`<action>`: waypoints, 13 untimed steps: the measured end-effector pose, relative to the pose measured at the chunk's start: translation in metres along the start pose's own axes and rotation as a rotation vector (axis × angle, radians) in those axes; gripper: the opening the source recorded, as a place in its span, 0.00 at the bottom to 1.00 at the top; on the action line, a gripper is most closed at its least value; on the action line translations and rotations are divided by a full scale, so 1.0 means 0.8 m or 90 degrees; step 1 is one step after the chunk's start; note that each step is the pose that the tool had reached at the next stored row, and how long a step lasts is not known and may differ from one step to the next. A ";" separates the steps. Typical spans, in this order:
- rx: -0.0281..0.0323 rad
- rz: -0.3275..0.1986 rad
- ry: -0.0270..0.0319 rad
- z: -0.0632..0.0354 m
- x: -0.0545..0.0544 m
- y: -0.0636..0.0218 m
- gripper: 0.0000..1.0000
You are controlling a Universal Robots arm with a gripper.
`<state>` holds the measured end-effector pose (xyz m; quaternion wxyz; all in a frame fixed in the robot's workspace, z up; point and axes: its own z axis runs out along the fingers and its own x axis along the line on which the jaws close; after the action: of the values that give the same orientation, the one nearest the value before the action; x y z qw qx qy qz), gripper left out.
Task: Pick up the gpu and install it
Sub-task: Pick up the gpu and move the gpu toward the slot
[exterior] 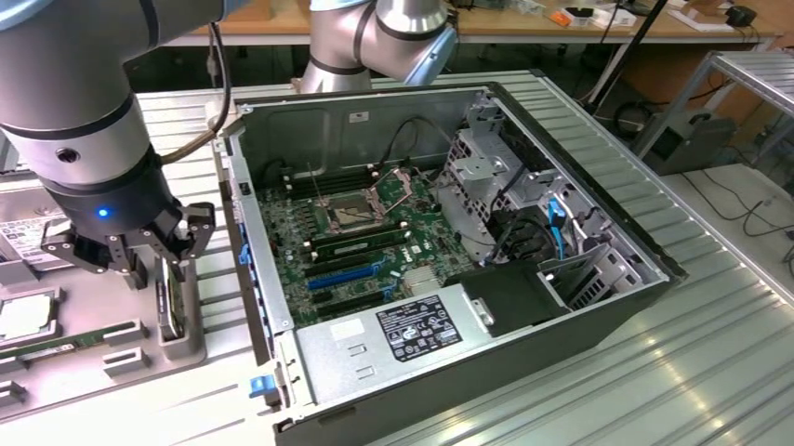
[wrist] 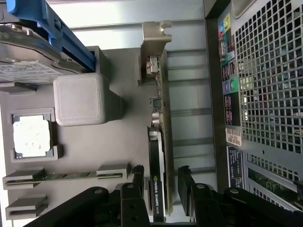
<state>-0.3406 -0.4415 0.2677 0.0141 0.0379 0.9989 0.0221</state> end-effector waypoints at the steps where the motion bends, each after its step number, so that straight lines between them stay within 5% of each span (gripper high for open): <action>1: 0.0000 0.000 0.0000 0.003 0.000 0.000 0.42; 13: 0.0000 -0.003 0.0002 0.030 0.002 -0.002 0.42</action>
<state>-0.3419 -0.4417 0.2434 0.0140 0.0358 0.9990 0.0221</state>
